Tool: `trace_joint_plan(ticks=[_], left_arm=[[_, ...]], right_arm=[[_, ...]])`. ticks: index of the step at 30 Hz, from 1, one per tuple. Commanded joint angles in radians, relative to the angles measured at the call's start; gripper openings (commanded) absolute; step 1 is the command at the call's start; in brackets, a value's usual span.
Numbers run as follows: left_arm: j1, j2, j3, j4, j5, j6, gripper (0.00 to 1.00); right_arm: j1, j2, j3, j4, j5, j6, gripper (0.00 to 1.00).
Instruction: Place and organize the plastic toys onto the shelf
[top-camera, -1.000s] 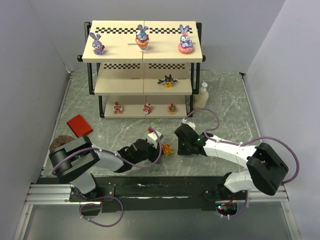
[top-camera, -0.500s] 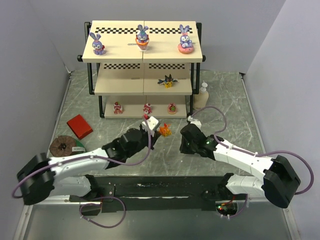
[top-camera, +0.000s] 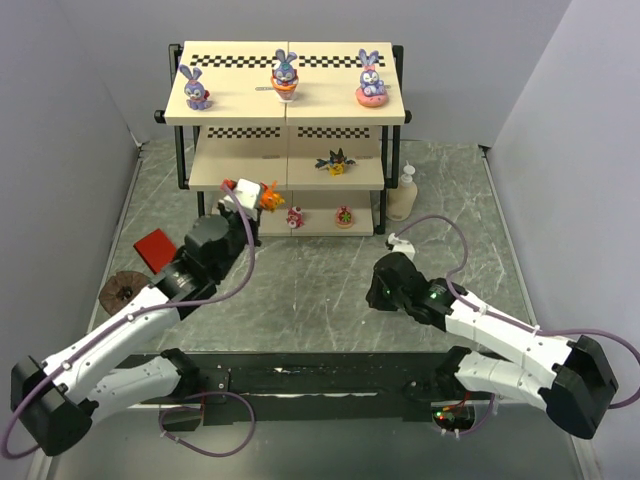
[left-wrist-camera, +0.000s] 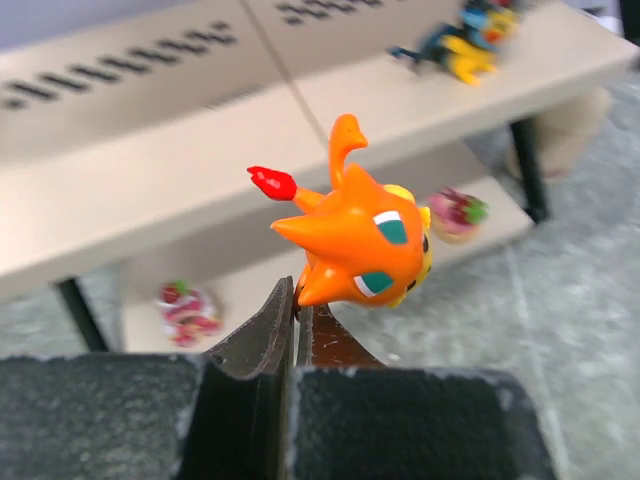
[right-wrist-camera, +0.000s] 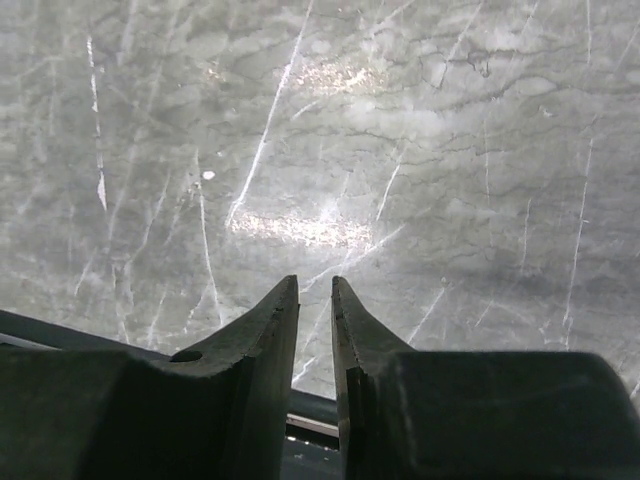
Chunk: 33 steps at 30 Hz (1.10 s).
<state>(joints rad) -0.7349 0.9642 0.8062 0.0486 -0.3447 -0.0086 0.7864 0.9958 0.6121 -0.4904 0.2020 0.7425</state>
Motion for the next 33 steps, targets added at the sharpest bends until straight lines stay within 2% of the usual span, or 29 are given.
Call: trace_joint_plan(ticks=[1, 12, 13, 17, 20, 23, 33], left_arm=[[0.100, -0.041, 0.074, -0.003, 0.107, 0.085, 0.01], [0.483, 0.105, 0.327, -0.205, 0.499, 0.449, 0.01], [0.502, 0.117, 0.341, -0.219, 0.572, 0.472, 0.01], [0.557, 0.130, 0.337, -0.263, 0.722, 0.633, 0.01], [0.620, 0.122, 0.295, -0.228, 0.881, 0.663, 0.01], [0.667, 0.142, 0.283, -0.213, 0.978, 0.687, 0.01], [0.724, 0.269, 0.344, -0.201, 1.061, 0.745, 0.01]], right_arm=[[-0.006, -0.028, -0.017, 0.024, 0.024, -0.008, 0.28], [-0.012, -0.114, -0.058, 0.050, 0.037, -0.017, 0.28], [-0.012, -0.118, -0.060, 0.049, 0.037, -0.017, 0.28], [-0.015, -0.126, -0.061, 0.042, 0.051, -0.019, 0.28], [-0.018, -0.123, -0.060, 0.049, 0.051, -0.023, 0.29], [-0.019, -0.108, -0.054, 0.052, 0.047, -0.025, 0.29], [-0.019, -0.075, -0.049, 0.061, 0.036, -0.019, 0.28]])
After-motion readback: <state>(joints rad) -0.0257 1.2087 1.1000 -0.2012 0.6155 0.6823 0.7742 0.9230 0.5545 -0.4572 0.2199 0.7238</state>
